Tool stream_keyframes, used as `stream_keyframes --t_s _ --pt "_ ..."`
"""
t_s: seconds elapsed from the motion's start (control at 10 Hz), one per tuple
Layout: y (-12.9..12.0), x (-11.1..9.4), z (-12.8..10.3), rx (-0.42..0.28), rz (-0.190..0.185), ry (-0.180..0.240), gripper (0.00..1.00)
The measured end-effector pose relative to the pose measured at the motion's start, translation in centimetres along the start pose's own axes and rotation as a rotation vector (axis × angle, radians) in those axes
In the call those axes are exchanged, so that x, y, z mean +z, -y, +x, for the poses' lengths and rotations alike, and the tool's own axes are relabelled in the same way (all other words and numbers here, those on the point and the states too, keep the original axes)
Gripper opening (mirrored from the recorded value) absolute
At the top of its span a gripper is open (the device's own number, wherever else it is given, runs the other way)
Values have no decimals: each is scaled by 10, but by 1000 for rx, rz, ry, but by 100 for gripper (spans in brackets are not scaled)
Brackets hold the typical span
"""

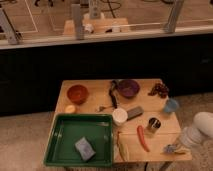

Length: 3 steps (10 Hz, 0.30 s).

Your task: Wipe table surface with towel

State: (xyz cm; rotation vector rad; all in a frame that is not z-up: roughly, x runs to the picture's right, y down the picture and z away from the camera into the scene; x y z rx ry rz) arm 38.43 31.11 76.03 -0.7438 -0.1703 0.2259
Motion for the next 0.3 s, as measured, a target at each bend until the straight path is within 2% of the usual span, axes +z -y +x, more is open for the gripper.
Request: stream_keyframes --t_s 0.3 --pt "35 -2 -4 2 48 2 9"
